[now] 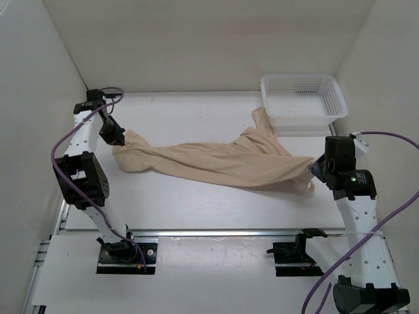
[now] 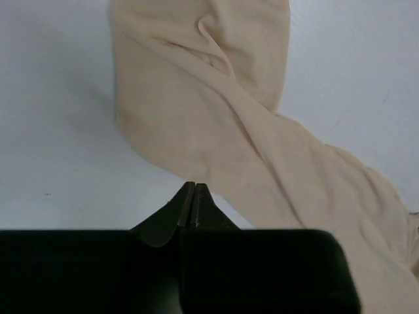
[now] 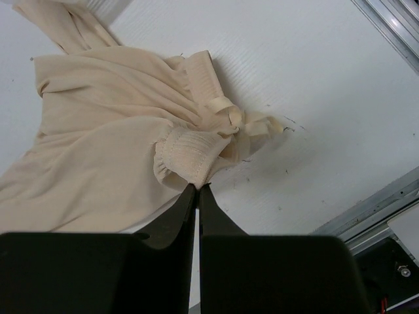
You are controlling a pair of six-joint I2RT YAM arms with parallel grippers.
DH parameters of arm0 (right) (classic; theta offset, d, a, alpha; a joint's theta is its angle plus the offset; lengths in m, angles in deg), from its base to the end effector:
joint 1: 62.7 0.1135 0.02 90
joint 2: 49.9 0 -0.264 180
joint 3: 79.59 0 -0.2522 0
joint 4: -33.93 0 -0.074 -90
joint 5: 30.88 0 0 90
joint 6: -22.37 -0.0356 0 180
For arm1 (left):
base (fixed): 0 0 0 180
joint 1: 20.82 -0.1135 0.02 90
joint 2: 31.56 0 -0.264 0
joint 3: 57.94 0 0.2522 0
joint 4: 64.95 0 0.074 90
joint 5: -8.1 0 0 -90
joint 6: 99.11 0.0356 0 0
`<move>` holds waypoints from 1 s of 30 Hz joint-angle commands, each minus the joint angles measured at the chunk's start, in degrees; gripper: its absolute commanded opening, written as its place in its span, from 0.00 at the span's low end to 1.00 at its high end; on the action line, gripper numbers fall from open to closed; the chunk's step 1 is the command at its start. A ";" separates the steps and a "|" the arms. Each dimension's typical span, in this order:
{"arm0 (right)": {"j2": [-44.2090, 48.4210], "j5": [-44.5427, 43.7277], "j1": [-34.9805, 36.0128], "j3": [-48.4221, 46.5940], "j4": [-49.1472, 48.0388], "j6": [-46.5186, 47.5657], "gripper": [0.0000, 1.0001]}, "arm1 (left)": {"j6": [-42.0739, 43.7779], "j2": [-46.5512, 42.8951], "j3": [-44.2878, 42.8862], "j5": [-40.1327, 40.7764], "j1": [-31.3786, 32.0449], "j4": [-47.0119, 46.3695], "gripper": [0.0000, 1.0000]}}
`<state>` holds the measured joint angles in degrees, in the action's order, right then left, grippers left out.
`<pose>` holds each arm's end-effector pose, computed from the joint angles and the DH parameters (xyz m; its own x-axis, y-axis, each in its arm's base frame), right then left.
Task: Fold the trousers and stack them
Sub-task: Flatten the trousers out
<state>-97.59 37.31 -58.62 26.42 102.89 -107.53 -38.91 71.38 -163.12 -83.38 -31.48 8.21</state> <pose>0.1477 -0.0027 0.3479 -0.3861 0.5695 -0.7257 0.5920 0.7563 0.2786 0.3608 0.0670 0.2771 -0.7182 -0.6407 -0.2715 -0.6148 0.7670 -0.1836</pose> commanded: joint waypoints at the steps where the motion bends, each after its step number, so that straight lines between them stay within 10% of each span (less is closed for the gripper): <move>1: -0.31 -1.93 -0.30 -2.79 -1.58 0.69 0.01 | -0.87 -3.80 -1.40 4.38 -1.90 -1.73 0.10; 8: -1.36 -0.43 -0.30 -2.18 -2.11 0.70 0.01 | -1.40 7.44 4.30 -10.28 -10.87 -4.98 0.39; 19: -3.47 1.15 -0.30 -0.42 -3.78 1.76 0.01 | -1.40 14.21 6.69 -10.83 -9.30 -9.39 0.75; 22: -3.47 1.15 -0.30 -0.42 -3.78 1.76 0.01 | -1.93 17.28 5.28 -10.30 -8.77 -9.39 0.64; 23: -3.47 1.15 -0.30 -0.42 -3.78 1.76 0.01 | -1.93 17.82 4.67 -10.30 -8.07 -9.39 0.48; 24: -3.47 1.15 -0.30 -0.42 -3.78 1.76 0.01 | -1.93 17.83 3.80 -10.30 -8.07 -9.39 0.11; 30: -8.56 1.15 -0.30 -5.76 -8.43 4.03 0.01 | -1.93 11.06 -8.75 -6.97 -5.79 -3.70 0.10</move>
<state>-102.98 38.56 -58.62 25.61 100.13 -105.79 -41.03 88.99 -163.05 -93.04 -38.86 2.57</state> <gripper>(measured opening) 0.015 0.115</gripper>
